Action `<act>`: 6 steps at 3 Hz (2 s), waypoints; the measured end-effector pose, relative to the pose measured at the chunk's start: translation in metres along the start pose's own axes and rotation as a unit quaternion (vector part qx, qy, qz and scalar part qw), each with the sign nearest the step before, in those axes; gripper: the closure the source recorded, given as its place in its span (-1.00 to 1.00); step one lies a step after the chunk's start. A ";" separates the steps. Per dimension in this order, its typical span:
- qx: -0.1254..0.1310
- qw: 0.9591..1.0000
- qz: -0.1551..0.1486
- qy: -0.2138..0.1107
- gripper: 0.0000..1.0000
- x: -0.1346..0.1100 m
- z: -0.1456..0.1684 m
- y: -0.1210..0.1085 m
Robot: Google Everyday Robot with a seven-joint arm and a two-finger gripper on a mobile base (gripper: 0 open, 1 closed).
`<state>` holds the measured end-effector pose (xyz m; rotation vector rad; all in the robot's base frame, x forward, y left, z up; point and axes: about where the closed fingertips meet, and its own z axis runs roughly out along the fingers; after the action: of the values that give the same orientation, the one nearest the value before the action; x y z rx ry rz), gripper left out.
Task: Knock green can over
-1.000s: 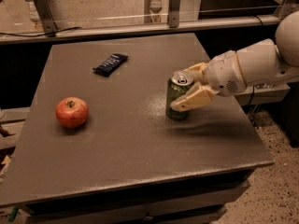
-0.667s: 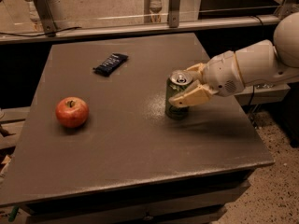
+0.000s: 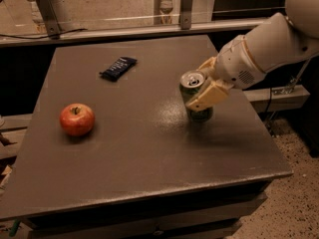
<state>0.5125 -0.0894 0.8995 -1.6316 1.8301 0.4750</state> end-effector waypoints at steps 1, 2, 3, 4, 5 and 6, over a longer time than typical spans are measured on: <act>0.007 0.994 -0.024 0.102 1.00 0.008 -0.010 0.001; 0.005 0.980 -0.044 0.195 0.65 0.025 -0.008 0.002; -0.005 0.965 -0.055 0.256 0.20 0.040 0.000 0.006; -0.015 0.956 -0.064 0.286 -0.27 0.045 0.006 0.011; -0.023 0.954 -0.070 0.289 -0.74 0.043 0.012 0.016; -0.032 0.961 -0.062 0.267 -1.00 0.039 0.016 0.020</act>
Offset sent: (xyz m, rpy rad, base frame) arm -0.0029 -0.0448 -0.0239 -0.6609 0.0109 0.0053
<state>0.4949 -0.1050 0.8591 -2.0487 2.0820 0.0314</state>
